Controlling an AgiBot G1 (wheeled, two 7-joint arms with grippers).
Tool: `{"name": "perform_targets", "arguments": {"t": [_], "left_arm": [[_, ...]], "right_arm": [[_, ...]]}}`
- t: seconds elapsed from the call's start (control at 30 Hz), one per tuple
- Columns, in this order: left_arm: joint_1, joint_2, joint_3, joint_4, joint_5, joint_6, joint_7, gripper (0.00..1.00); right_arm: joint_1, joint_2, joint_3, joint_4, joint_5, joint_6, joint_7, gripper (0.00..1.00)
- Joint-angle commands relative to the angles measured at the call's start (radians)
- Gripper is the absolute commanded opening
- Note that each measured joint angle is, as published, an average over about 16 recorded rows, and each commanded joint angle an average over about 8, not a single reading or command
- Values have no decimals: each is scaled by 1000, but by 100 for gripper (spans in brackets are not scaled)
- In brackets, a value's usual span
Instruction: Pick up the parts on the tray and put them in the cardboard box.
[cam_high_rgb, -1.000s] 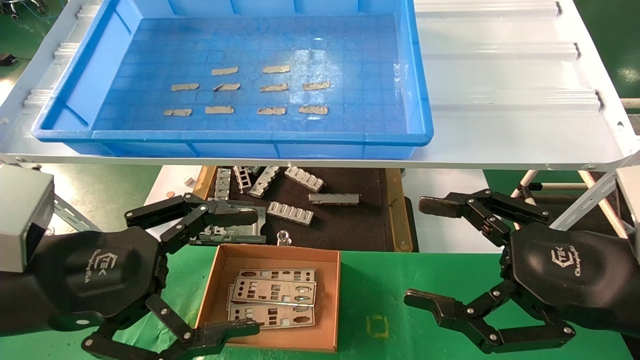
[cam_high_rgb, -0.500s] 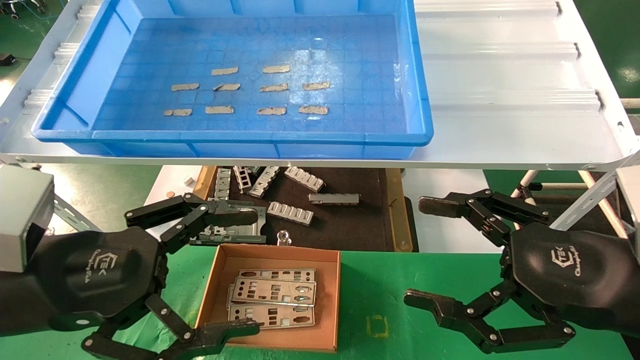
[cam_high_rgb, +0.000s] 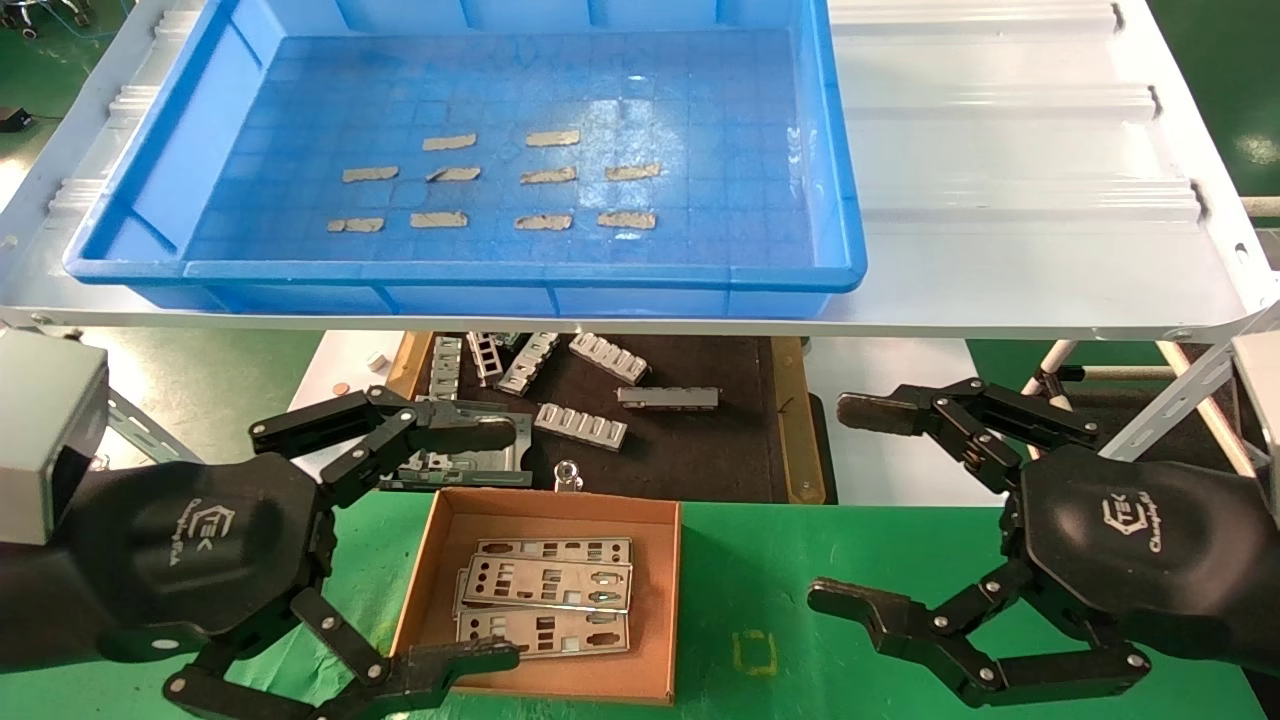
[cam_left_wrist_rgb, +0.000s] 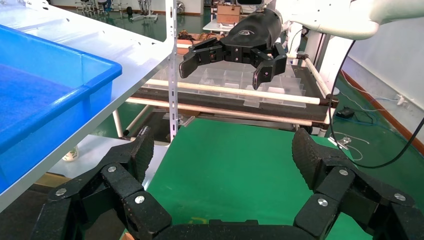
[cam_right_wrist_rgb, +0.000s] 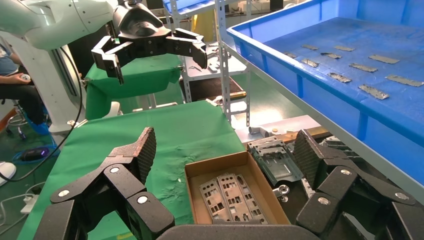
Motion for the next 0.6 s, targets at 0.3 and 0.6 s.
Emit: {"name": "perform_targets", "arguments": {"t": [0.3, 0.6], "left_arm": [[0, 0, 0, 0, 0, 0, 0, 100], [0, 0, 0, 0, 0, 0, 0, 100]], "right_arm": [[0, 0, 0, 0, 0, 0, 0, 100], [0, 0, 0, 0, 0, 0, 0, 100]]}}
